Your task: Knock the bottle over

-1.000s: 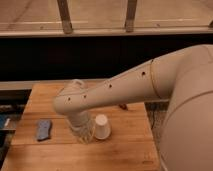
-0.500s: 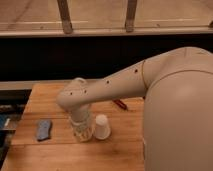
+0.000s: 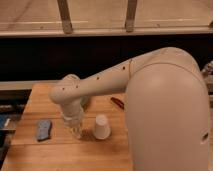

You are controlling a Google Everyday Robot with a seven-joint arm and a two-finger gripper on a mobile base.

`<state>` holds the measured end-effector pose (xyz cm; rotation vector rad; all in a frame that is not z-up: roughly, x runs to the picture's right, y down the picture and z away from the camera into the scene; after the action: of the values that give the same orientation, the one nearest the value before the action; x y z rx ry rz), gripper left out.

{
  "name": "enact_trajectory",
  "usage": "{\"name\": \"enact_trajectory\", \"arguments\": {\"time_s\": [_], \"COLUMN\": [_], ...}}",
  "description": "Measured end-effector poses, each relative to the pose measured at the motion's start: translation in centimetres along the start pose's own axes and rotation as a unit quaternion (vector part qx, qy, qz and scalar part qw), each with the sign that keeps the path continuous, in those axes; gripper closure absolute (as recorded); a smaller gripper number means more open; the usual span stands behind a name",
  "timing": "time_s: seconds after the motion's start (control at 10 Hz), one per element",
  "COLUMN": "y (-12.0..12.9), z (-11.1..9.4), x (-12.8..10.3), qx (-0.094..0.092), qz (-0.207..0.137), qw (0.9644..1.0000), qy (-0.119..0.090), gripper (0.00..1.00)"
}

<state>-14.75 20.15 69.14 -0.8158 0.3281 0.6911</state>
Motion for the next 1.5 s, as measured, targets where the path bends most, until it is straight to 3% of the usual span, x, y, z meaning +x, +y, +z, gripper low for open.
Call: {"name": "enact_trajectory", "arguments": {"time_s": [0.3, 0.6, 0.8, 1.0, 1.2, 1.5], "y": [-1.9, -3.8, -5.5, -7.4, -6.8, -7.2], "z": [-2.4, -6.1, -7.7, -8.4, -8.0, -9.3], "x": [-1.3, -2.9, -4.9, -5.6, -6.8, -5.9], "qx": [0.032, 0.046, 0.038, 0.008, -0.011, -0.002], "qz": [0.01, 0.013, 0.015, 0.029, 0.024, 0.05], "qw": [0.9984, 0.9923, 0.9816, 0.9717, 0.9701, 0.967], "qy": [-0.046, -0.114, -0.187, -0.234, -0.241, -0.25], "gripper": [1.0, 1.0, 1.0, 1.0, 1.0, 1.0]}}
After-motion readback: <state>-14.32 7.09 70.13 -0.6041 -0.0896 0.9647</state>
